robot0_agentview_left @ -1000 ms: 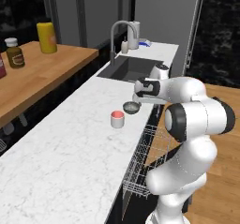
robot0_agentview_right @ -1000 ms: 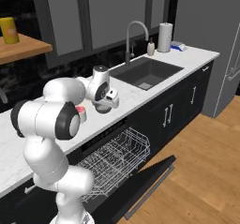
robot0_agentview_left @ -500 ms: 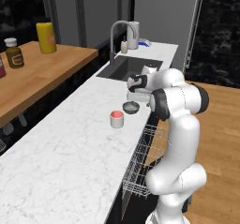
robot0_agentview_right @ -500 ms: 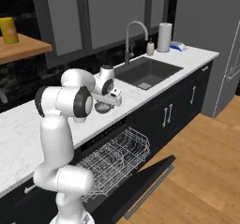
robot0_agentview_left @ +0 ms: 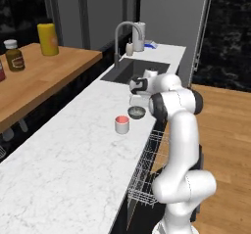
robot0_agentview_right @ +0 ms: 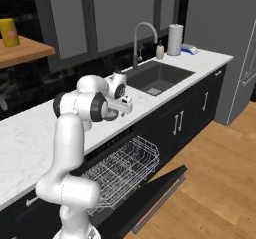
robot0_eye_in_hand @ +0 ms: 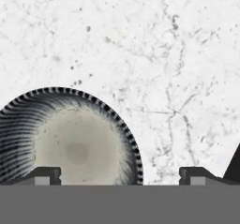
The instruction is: Pick up the cup and bowl from the counter, place them in the dishwasher, and close the dishwasher door.
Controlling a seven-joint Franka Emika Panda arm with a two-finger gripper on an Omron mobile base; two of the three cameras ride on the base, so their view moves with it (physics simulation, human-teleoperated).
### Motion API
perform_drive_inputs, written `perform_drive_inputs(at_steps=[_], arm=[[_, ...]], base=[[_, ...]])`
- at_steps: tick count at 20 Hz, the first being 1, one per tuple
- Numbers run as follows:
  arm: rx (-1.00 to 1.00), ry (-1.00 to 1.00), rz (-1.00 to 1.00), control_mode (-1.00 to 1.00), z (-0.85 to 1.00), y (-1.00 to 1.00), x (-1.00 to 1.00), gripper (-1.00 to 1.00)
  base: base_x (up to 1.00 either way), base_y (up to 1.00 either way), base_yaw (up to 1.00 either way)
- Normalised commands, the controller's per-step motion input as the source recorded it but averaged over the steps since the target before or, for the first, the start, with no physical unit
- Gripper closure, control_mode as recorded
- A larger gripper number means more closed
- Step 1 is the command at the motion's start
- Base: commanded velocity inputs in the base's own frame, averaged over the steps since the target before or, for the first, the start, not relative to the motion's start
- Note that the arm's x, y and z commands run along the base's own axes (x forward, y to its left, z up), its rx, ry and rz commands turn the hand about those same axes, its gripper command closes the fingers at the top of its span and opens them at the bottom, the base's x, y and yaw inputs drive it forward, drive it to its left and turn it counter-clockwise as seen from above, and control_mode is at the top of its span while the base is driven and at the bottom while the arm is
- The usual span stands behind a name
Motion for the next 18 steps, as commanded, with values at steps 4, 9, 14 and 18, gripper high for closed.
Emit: perform_drive_inputs(at_steps=[4,9,14,18], arm=[[0.0,0.1,0.0,-1.0,-0.45,0.0,0.08,-1.0],[0.0,0.04,0.0,-1.0,-0.51,0.24,0.0,1.0],[0.0,0.0,0.0,-1.0,-0.19,0.22,0.02,1.0],[0.0,0.0,0.0,-1.0,-0.05,0.18,0.01,1.0]], base=[[0.0,0.0,0.0],[0.0,0.0,0.0],[0.0,0.0,0.0],[0.0,0.0,0.0]])
